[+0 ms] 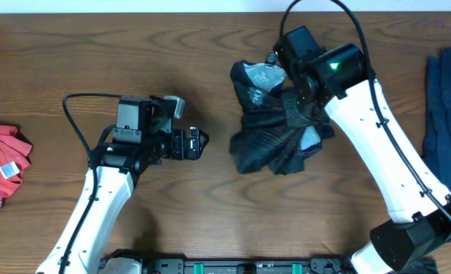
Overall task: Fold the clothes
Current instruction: 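Carry the black shirt to table center and drop it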
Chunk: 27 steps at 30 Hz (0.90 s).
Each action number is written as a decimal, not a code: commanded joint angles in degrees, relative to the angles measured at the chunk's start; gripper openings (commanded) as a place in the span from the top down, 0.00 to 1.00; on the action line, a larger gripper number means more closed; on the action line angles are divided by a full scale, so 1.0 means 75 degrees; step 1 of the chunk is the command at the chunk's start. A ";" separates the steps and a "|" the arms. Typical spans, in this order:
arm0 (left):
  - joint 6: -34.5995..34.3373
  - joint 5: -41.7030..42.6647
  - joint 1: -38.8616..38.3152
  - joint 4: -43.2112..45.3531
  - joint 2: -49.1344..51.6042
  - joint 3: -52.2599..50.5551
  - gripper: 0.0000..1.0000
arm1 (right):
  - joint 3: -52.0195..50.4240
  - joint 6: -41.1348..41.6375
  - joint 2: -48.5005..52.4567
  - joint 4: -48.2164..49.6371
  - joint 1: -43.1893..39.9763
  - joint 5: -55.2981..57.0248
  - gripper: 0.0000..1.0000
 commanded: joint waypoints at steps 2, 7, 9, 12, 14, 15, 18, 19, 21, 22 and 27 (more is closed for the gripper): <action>-0.0393 -0.0510 -0.0035 0.0370 0.0032 0.0119 0.02 | -0.0262 0.0956 -0.0213 -0.0157 0.0050 0.1142 0.99; -0.0606 -0.0842 -0.0035 0.0583 0.0032 0.0119 0.02 | -0.0647 0.0114 -0.0221 0.0297 0.0484 0.0635 0.99; -0.0606 -0.0950 -0.0035 0.0635 0.0032 0.0119 0.02 | -0.0828 -0.0076 -0.0221 0.0414 0.0746 0.0157 0.99; -0.0609 -0.1189 -0.0035 0.0662 0.0032 0.0119 0.02 | -0.1378 0.0035 -0.0221 0.0574 0.1201 -0.0210 0.99; -0.0609 -0.1341 -0.0035 0.0664 0.0035 0.0119 0.02 | -0.1912 0.0297 -0.0221 0.0769 0.1521 -0.0245 0.99; -0.0609 -0.1355 -0.0035 0.0664 0.0035 0.0119 0.02 | -0.2200 0.0437 -0.0221 0.0898 0.1679 -0.0248 0.99; -0.0609 -0.1355 -0.0035 0.0662 0.0035 0.0119 0.02 | -0.3153 0.0912 -0.0224 0.1376 0.2116 -0.0224 0.99; -0.0609 -0.1355 -0.0035 0.0659 0.0035 0.0119 0.02 | -0.3421 0.1148 -0.0224 0.1475 0.2200 -0.0189 0.99; -0.0609 -0.1355 -0.0035 0.0659 0.0035 0.0119 0.02 | -0.3815 0.1696 -0.0245 0.1495 0.2244 0.0032 0.99; -0.0609 -0.1355 -0.0035 0.0659 0.0035 0.0119 0.02 | -0.4030 0.2005 -0.0283 0.1501 0.2226 0.0166 0.99; -0.0609 -0.1355 -0.0035 0.0664 0.0035 0.0119 0.02 | -0.5030 0.3005 -0.0667 0.1909 0.1731 0.0242 0.99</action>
